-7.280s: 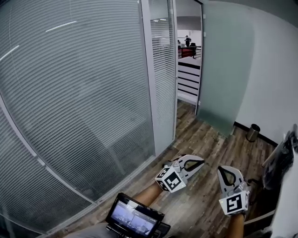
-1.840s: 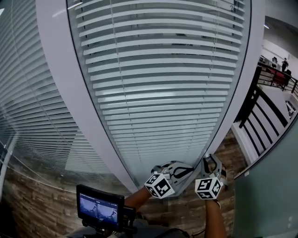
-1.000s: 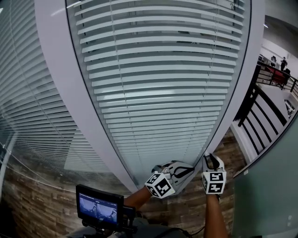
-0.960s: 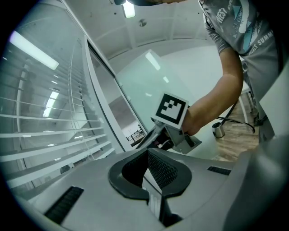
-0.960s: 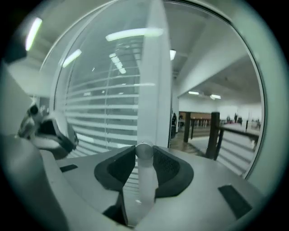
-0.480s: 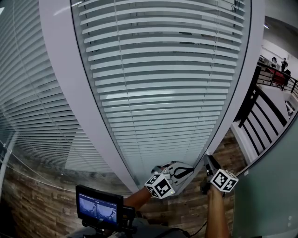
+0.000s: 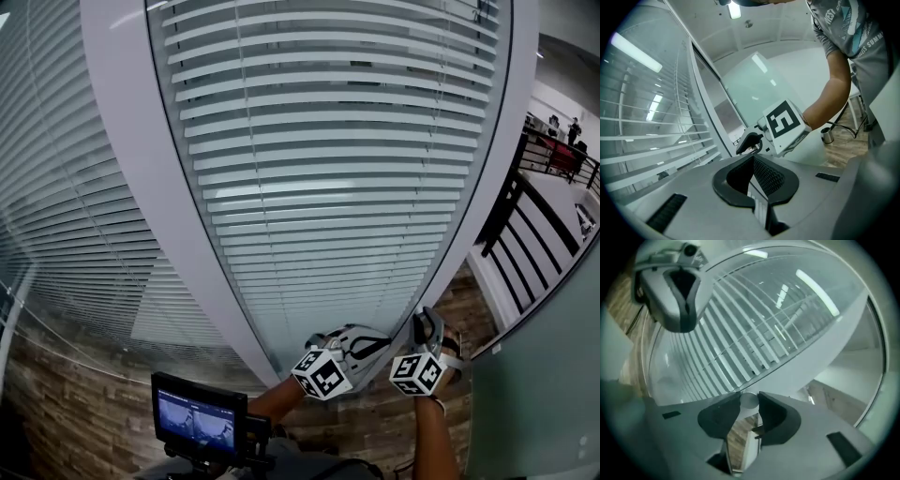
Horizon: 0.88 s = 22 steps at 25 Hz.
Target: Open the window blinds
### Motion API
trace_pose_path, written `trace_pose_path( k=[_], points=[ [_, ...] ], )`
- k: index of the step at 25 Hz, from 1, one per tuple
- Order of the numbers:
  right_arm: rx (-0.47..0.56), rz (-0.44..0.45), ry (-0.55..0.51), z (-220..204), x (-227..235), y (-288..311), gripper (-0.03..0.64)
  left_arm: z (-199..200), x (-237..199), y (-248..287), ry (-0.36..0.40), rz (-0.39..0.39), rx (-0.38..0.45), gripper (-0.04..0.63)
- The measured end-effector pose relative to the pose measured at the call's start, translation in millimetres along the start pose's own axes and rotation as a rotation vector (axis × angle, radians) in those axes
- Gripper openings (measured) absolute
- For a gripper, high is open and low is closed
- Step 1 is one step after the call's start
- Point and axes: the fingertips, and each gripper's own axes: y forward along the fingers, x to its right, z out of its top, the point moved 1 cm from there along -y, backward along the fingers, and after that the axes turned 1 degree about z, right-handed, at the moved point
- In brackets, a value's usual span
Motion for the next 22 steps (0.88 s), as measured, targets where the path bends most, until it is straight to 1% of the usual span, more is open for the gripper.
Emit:
trace_pose_path(
  k=[1,2,7,9,11,12,13,14,15,16,17,18,21,22],
  points=[
    [0.024,0.013,0.111,0.6,3.0,-0.2,0.121,-0.2,-1.8,-0.4,-0.001,0.002,0.0,0.005],
    [0.053,0.035,0.25,-0.2,5.4,-0.2,0.12,-0.8,-2.6,-0.6,-0.001,0.003,-0.001,0.005],
    [0.21,0.182,1.058,-12.3,15.8,0.8,0.118,0.8,-3.0,1.2,-0.002,0.002,0.003,0.005],
    [0.266,0.248,1.351,-17.2,17.4,0.3,0.118,3.3,-1.9,0.6,0.0,-0.001,0.006,0.005],
    [0.316,0.319,1.612,-18.9,16.9,-2.7,0.118,6.5,0.1,-2.6,0.002,-0.004,0.01,0.005],
    [0.34,0.351,1.713,-18.6,16.6,-4.3,0.118,7.7,0.9,-4.4,0.003,-0.004,0.012,0.005],
    [0.359,0.373,1.768,-18.1,16.8,-5.2,0.118,8.4,1.1,-5.4,0.003,-0.004,0.013,0.005],
    [0.37,0.383,1.762,-17.5,17.8,-5.1,0.118,8.6,0.4,-5.1,0.002,-0.004,0.013,0.005],
    [0.367,0.378,1.69,-16.8,19.0,-4.3,0.118,8.5,-0.8,-3.7,0.001,-0.005,0.012,0.005],
    [0.347,0.36,1.558,-15.9,19.6,-3.0,0.118,8.1,-2.3,-1.6,0.0,-0.006,0.01,0.005],
    [0.308,0.332,1.375,-14.9,19.0,-2.0,0.12,7.4,-3.8,0.8,0.0,-0.008,0.009,0.005],
    [0.254,0.292,1.151,-13.8,17.1,-1.8,0.12,6.7,-5.2,3.0,-0.001,-0.008,0.008,0.005],
    [0.079,0.123,0.373,-11.1,10.5,-6.3,0.123,4.9,-7.8,6.1,-0.002,-0.007,0.008,0.005],
    [0.034,0.071,0.146,-9.5,8.4,-7.4,0.123,4.4,-8.0,6.1,-0.003,-0.006,0.008,0.005]
  ],
)
